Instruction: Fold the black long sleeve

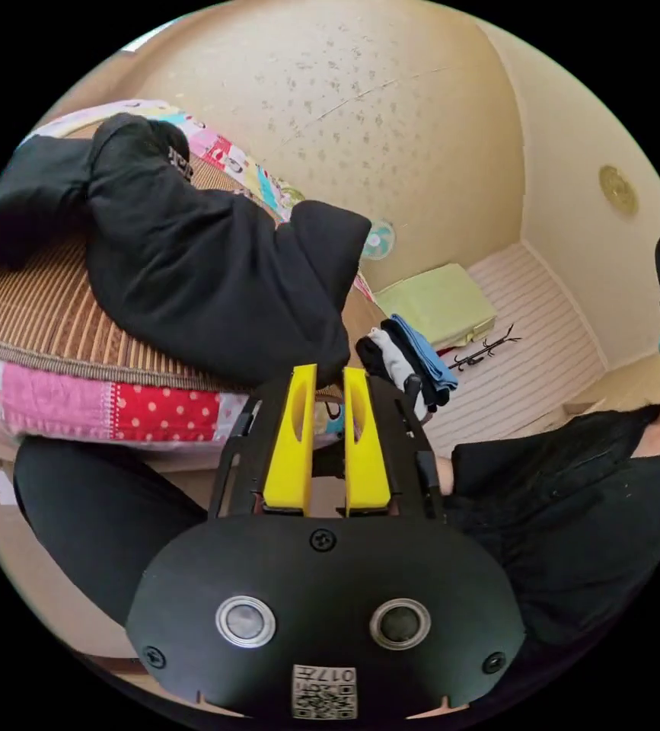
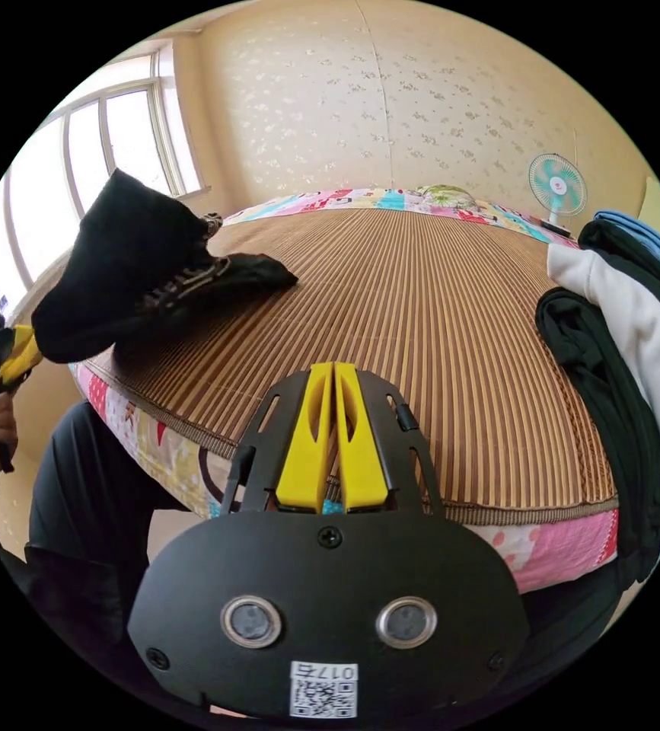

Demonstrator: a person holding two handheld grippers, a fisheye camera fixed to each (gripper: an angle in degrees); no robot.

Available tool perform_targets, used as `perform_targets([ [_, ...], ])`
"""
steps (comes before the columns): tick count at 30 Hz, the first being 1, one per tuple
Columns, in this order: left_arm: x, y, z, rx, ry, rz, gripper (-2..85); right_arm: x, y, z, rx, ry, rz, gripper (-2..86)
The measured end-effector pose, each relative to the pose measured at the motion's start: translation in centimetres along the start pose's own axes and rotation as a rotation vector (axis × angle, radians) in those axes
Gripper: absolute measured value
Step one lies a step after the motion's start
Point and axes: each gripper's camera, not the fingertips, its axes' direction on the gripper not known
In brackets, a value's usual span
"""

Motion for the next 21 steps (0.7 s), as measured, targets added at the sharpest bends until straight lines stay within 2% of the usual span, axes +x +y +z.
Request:
perform_targets([
  [3, -0.1, 0.8, -0.6, 0.01, -0.015, -0.102, 8.1, 0.4, 0.0, 0.1, 0.006, -0.001, 0.001, 0.4],
  [5, 1.2, -0.7, -0.7, 0.022, -0.057, -0.074, 8.7, 1.1, 0.1, 0.0, 0.015, -0.024, 0.015, 0.4],
  [11, 8.0, -12.0, 7.9, -0.142, -0.168, 0.153, 10.5, 3.4, -0.1, -0.3, 0.025, -0.098, 0.042, 0.5],
  [14, 9.8, -17.8, 14.5, -0.221, -0.341, 0.24, 10.6, 4.7, -0.3, -0.5, 0.028, -0.139, 0.055, 0.5],
  [16, 8.3, -21.0, 20.5, -0.423, -0.602, 0.212, 8.8, 5.8, -0.5, -0.7, 0.029, -0.175, 0.068, 0.5],
  [17, 7.5, -21.4, 21.7, -0.501, -0.641, 0.19, 8.0, 6.1, -0.6, -0.8, 0.028, -0.184, 0.071, 0.5],
  [18, 6.3, -21.8, 22.9, -0.596, -0.641, 0.17, 5.5, 6.7, -0.7, -1.0, 0.026, -0.205, 0.078, 0.4],
  [20, 6.3, -22.3, 20.3, -0.504, -0.511, 0.165, 3.2, 7.5, -0.9, -1.3, 0.024, -0.234, 0.077, 0.4],
  [21, 6.7, -22.7, 17.3, -0.416, -0.379, 0.171, 2.5, 8.1, -0.8, -1.5, 0.026, -0.252, 0.066, 0.4],
])
